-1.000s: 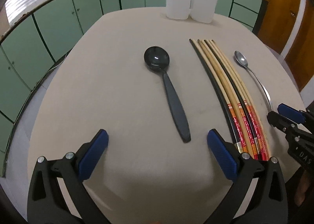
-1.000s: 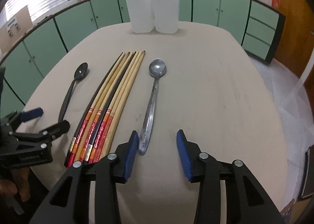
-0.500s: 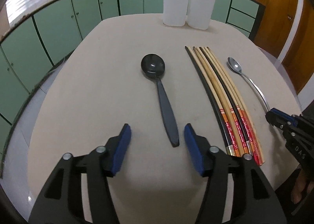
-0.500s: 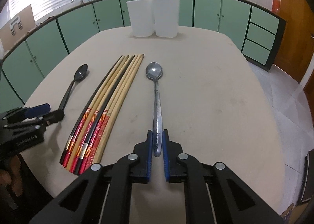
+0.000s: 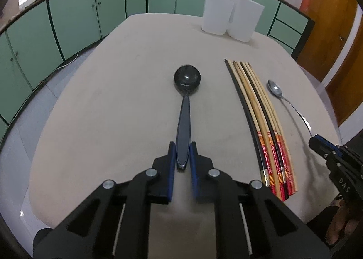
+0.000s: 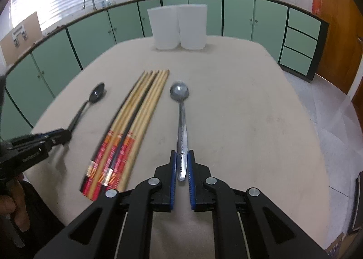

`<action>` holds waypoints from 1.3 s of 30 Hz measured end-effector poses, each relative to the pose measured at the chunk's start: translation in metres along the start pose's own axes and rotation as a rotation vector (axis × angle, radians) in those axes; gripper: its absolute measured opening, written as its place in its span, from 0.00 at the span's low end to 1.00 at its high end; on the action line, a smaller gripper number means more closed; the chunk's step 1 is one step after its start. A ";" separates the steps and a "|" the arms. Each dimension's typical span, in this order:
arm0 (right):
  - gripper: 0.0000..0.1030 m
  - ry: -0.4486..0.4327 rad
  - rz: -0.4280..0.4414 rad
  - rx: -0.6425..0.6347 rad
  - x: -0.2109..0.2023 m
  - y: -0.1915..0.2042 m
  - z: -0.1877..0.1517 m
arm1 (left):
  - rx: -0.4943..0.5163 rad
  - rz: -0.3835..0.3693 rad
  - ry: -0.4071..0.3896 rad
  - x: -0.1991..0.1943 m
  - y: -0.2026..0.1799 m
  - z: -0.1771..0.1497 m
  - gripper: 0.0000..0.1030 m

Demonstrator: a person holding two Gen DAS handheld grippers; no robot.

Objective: Organize utensils
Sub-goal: 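Close the left gripper on the black spoon while the right gripper closes on the metal spoon, then lift the black spoon with the left tool while the right tool lifts the metal spoon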

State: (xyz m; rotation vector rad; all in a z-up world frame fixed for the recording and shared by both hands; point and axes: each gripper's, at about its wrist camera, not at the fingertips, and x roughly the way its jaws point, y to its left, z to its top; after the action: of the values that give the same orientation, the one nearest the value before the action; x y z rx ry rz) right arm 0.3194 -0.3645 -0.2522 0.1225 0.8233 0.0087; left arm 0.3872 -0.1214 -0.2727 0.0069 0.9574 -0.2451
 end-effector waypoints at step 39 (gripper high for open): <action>0.09 -0.039 0.004 0.008 -0.023 0.002 0.045 | 0.079 0.061 0.014 0.004 0.010 -0.016 0.34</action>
State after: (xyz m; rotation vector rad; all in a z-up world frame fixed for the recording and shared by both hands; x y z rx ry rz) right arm 0.3369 -0.3684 -0.2050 0.1312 0.7839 0.0065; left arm 0.3790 -0.1102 -0.2860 0.1107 0.9592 -0.2265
